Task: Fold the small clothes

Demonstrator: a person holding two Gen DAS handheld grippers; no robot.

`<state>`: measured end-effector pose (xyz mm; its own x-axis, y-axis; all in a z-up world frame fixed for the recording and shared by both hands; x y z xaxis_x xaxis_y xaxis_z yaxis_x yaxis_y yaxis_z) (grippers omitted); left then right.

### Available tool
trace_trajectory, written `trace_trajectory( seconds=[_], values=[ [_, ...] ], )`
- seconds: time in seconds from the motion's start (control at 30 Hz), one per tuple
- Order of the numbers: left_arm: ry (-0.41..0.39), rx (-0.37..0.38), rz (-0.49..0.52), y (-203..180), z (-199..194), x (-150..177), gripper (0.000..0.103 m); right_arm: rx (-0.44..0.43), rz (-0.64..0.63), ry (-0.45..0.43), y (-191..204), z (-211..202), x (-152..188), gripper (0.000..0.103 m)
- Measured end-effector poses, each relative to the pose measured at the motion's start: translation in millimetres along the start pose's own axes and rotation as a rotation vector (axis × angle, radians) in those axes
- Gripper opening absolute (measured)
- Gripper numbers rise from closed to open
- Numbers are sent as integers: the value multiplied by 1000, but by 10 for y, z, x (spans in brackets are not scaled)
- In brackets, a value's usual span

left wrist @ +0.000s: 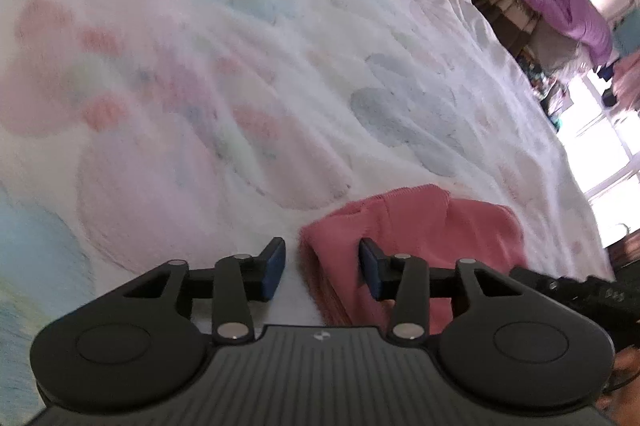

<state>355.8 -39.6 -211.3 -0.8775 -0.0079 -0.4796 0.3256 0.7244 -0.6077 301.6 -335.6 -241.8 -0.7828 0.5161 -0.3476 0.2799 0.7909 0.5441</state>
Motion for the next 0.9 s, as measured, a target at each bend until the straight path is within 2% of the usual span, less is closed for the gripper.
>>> trace_trajectory(
  seconds=[0.13,0.23,0.33,0.4,0.47,0.53,0.6,0.67,0.73,0.9],
  values=[
    [-43,-95,64,-156,-301,-32,49,80,-60,-84,94,-269,-21,46],
    [-75,-132,150,-377,-537,15,49,156,-143,-166,191,-557,20,38],
    [-83,-124,227,-700,-639,114,44,204,-261,-227,319,-803,172,26],
    [-82,-104,297,-944,-670,252,42,240,-360,-248,430,-898,345,13],
    [-85,-96,359,-1135,-675,416,37,276,-454,-271,531,-943,515,10],
    [-66,-90,393,-1263,-636,578,35,297,-518,-278,613,-958,682,9],
    [-6,-95,433,-1352,-518,737,29,325,-554,-273,654,-922,797,9],
    [55,-147,482,-1331,-400,892,27,353,-587,-259,657,-856,893,9],
    [95,-223,489,-1186,-313,958,21,387,-589,-235,602,-780,943,8],
    [117,-279,497,-1035,-418,988,21,410,-577,-224,495,-843,981,8]
  ],
)
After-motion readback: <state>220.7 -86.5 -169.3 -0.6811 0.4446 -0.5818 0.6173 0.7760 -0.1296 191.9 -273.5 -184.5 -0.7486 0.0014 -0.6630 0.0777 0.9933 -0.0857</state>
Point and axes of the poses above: each gripper's, at about its wrist camera, not at the fingertips, and z roughly the way its jaws point, y to its left, x to its underside, the point moved 7 cm from there along z, roughly the way its jaws point, and after that the axes turned 13 degrees about x, right-handed, at the moved point
